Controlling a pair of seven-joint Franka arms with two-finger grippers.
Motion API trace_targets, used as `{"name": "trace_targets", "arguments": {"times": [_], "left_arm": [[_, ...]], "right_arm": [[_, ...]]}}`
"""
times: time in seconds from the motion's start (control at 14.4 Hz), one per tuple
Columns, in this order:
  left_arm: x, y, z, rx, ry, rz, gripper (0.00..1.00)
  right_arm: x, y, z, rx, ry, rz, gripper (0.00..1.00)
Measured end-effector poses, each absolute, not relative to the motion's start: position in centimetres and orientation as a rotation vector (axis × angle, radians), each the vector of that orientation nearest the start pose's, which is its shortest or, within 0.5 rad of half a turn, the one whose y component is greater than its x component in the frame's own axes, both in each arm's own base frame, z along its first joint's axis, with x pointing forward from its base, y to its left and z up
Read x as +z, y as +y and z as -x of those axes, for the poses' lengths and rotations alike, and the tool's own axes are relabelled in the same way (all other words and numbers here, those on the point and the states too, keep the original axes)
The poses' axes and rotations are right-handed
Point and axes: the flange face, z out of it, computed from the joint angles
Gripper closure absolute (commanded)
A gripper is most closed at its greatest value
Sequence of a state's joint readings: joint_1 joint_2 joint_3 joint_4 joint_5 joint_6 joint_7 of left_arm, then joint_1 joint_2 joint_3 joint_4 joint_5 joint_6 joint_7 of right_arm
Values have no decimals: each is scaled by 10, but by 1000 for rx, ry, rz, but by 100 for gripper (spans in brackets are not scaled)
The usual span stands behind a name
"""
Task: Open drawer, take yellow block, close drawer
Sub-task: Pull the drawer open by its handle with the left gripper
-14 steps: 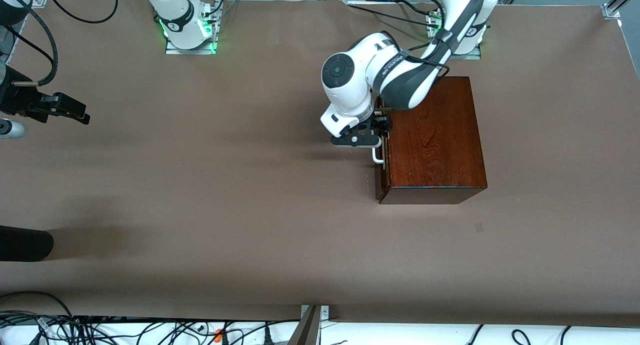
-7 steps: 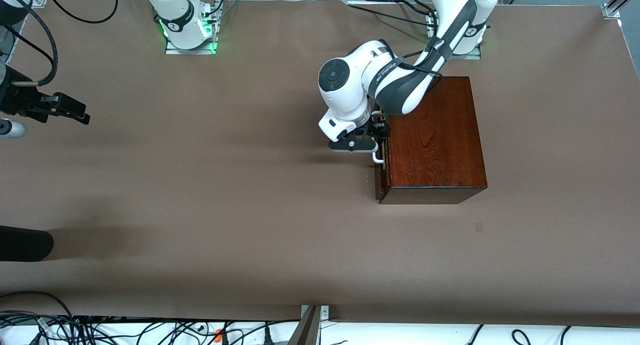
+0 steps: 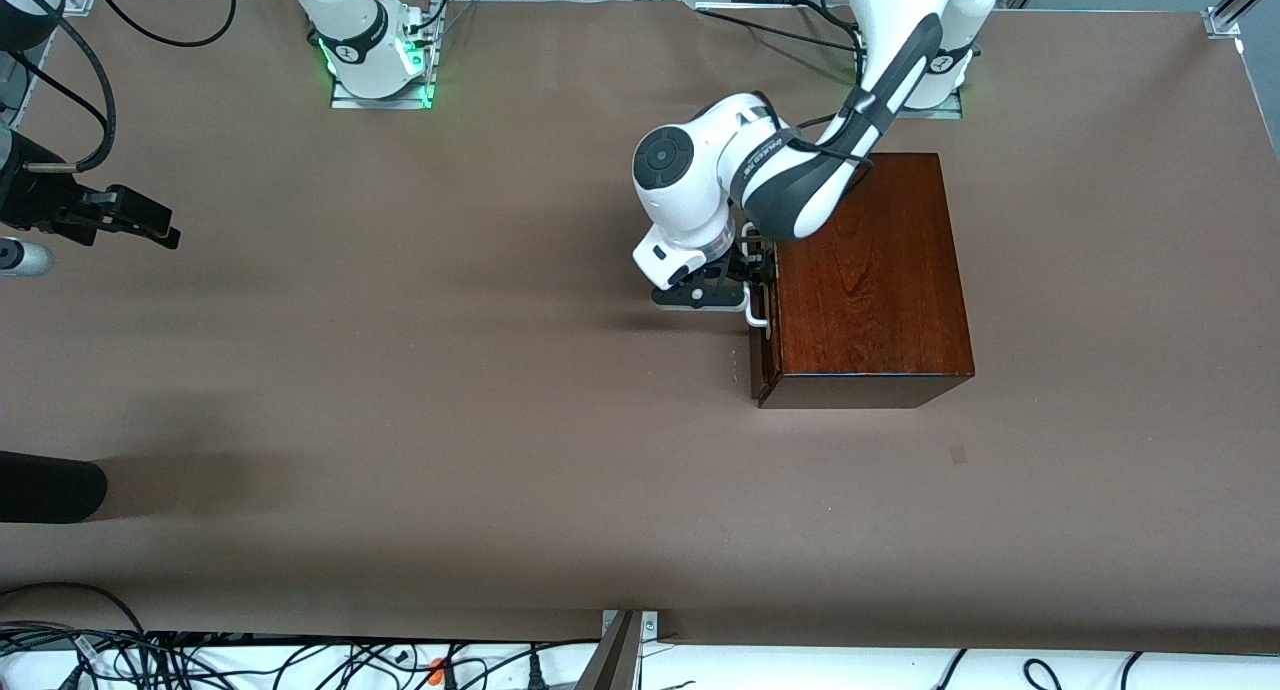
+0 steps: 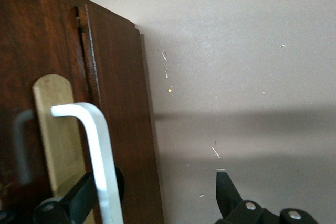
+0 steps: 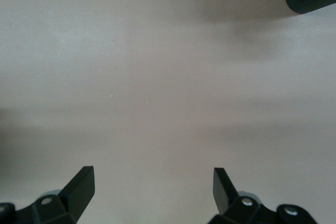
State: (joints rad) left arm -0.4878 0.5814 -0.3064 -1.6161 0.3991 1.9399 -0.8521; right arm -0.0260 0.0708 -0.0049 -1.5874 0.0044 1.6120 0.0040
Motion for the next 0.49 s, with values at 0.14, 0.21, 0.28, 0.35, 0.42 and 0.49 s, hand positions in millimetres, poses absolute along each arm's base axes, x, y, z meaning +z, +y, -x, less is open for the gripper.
{"name": "trace_targets", "arguments": {"times": [0.14, 0.21, 0.28, 0.35, 0.42, 0.49], "left_arm": [[278, -438, -500, 27, 141, 2853, 0], [277, -438, -500, 29, 141, 2852, 0], [276, -438, -499, 31, 143, 2851, 0], [274, -440, -497, 34, 148, 2850, 0], [273, -441, -496, 35, 151, 2849, 0], [272, -443, -495, 34, 155, 2848, 0]], "right_arm": [[580, -17, -577, 72, 55, 3136, 0], [580, -17, -577, 72, 55, 3136, 0], [580, -17, -577, 72, 55, 3136, 0], [580, -17, -577, 72, 55, 3136, 0], [580, -17, -577, 72, 55, 3136, 0], [580, -17, -577, 72, 55, 3136, 0]]}}
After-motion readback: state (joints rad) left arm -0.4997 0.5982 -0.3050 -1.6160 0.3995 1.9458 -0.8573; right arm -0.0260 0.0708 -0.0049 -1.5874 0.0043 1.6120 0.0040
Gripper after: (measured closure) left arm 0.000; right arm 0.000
